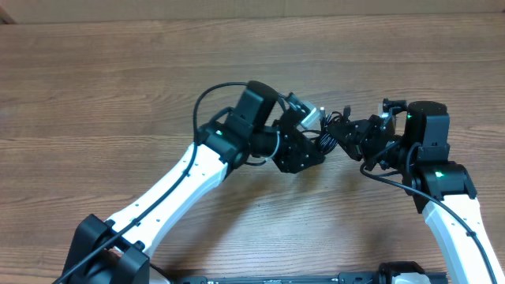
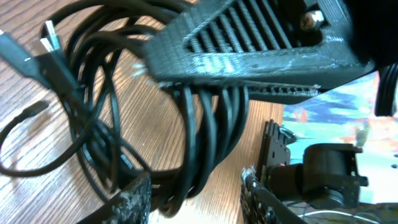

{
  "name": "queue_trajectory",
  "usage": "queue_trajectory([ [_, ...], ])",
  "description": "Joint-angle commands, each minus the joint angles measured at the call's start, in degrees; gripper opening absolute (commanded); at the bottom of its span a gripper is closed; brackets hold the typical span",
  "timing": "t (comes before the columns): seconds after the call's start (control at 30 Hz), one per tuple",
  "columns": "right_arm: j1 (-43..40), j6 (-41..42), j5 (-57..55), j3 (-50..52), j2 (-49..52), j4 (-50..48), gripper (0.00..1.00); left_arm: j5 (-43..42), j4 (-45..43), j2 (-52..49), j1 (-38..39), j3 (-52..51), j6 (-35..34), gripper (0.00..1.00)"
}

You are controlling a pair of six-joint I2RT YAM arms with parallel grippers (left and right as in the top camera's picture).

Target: Untangle cables

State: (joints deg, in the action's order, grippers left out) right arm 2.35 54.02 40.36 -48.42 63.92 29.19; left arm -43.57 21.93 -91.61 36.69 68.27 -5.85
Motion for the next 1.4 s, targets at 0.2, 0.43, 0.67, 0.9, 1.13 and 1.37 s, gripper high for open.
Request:
queue_trajectory([
  [0.2,0.2,0.0,1.3,-1.4,-0.4,-0.6,0.07,3.8,-1.7,1.0,1.5,1.0,-0.6,0.04],
  [0.43,0.2,-2.5,0.9,-1.4,-0.4,-0.1,0.51,3.8,-2.4,1.3,0.4,1.0,-0.6,0.04],
  [0.67,0.2,-5.0,-12.5,-1.4,-0.4,8.9,0.67,-3.8,-2.8,4.1,-6.8,2.1,-2.4,0.04],
  [0.9,0.2,-5.0,-14.0,-1.4,-0.4,10.5,0.62,-18.9,-7.0,4.7,-15.7,2.1,-13.3,0.04],
  [1.13,0.2,-9.7,-5.6,-1.4,-0.4,7.2,0.59,-25.5,-15.3,4.7,-18.4,2.1,-25.0,0.04],
  [1.37,0.2,-18.6,4.5,-1.4,-0.4,4.7,0.61,-24.9,-22.2,4.7,-18.4,2.1,-43.6,0.04],
])
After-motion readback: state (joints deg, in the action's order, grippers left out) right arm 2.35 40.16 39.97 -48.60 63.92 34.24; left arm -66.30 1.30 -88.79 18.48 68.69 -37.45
